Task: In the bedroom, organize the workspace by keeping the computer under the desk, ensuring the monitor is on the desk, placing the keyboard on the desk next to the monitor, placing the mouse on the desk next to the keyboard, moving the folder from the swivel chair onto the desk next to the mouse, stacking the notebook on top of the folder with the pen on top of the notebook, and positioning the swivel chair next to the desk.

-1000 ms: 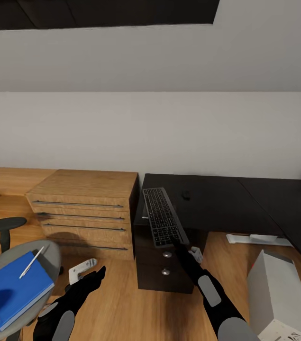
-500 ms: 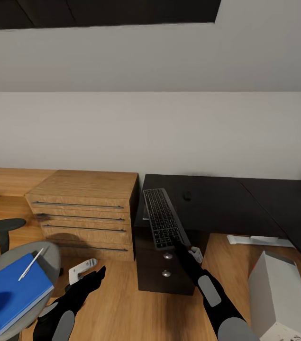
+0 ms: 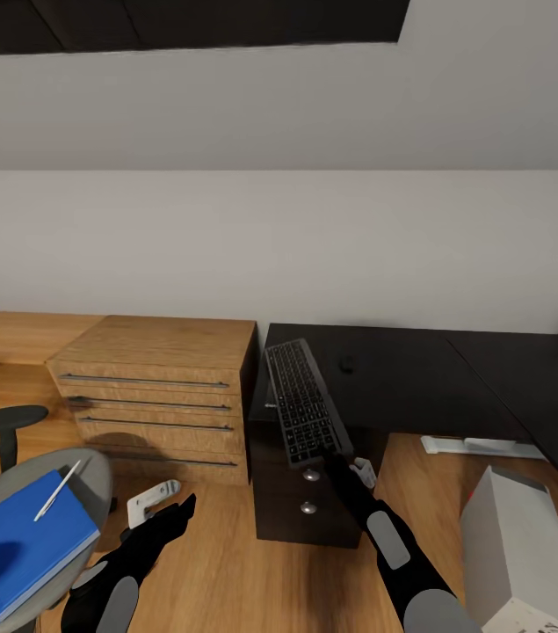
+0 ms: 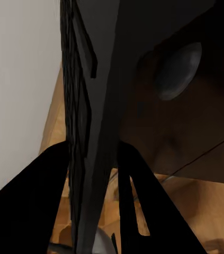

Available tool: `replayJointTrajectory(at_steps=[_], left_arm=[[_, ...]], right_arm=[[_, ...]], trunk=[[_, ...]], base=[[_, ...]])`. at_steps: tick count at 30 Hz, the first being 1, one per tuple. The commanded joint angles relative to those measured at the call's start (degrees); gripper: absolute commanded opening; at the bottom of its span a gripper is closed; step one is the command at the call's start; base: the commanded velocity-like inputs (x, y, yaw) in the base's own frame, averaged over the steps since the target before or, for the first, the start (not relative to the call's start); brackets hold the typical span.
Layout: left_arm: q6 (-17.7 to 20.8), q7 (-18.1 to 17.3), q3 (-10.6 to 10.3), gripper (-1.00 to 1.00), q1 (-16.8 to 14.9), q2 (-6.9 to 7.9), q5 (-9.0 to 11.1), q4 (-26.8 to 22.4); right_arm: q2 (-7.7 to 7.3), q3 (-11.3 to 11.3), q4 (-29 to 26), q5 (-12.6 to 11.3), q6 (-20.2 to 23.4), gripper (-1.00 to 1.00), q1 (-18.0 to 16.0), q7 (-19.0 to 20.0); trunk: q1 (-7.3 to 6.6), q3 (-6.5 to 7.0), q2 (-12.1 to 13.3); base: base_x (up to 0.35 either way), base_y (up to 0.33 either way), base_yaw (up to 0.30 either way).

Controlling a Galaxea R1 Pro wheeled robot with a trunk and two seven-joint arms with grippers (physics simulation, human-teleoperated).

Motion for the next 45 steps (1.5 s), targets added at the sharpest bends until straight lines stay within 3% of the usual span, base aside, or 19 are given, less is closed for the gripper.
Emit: replayJointTrajectory(at_steps=[1, 10, 17, 26, 34, 39, 40, 44, 45], left_arm=[[0.2, 0.5, -0.1, 1.0, 0.0, 0.02, 0.6, -0.1], [0.2, 0.5, -0.1, 1.0, 0.0, 0.05, 0.8, -0.1], [0.2, 0.6, 0.0, 1.0, 0.0, -0.03, 0.6, -0.1], [0.1, 0.7, 0.0, 1.0, 0.0, -0.04, 0.5, 0.0], [0.1, 5.2, -0.2, 1.0, 0.0, -0.12, 0.5, 0.0], [0.1, 5.6, -0.1, 1.0, 0.0, -0.13, 0.5, 0.0], [0.1, 5.6, -0.2, 1.0, 0.0, -0.13, 0.6, 0.0], [0.0, 5.6, -0.2, 1.0, 0.0, -0.17, 0.6, 0.0], [-0.1, 5.5, -1.2, 1.0, 0.0, -0.15, 0.6, 0.0]], right_arm=[[0.07, -0.4, 0.0, -0.5, 0.6, -1.0, 0.0, 0.2], [0.07, -0.4, 0.0, -0.5, 0.5, -1.0, 0.0, 0.2], [0.07, -0.4, -0.2, -0.5, 0.5, -1.0, 0.0, 0.3], [0.07, -0.6, -4.3, -0.5, 0.6, -1.0, 0.0, 0.3], [0.07, -0.8, -6.7, -0.8, 0.6, -1.0, 0.0, 0.3], [0.06, -3.3, -7.8, -4.2, 0.5, -1.0, 0.0, 0.2], [-0.01, -5.3, -7.9, -4.9, 0.5, -1.0, 0.0, 0.2], [-0.12, -8.3, -8.0, -5.5, 0.6, -1.0, 0.0, 0.1], [-0.41, -9.1, -8.0, -5.7, 0.6, -1.0, 0.0, -0.3]], trunk=[[0.0, -0.06, 0.0], [0.0, -0.06, 0.0], [-1.54, 1.2, 2.8], [-3.52, 2.81, 6.4], [-5.27, 4.25, 9.6], [-6.37, 5.15, 11.6], [-6.59, 5.33, 12.0], [-6.81, 5.51, 12.4], [-6.81, 5.51, 12.4]], base=[[0.0, 0.0, 0.0], [0.0, 0.0, 0.0], [0.0, 0.0, 0.0], [0.0, 0.0, 0.0], [-0.121, -0.019, 0.0], [-0.317, -0.099, 0.0], [-0.327, -0.109, 0.0], [-0.24, -0.088, 0.0], [-0.065, -0.024, 0.0]])
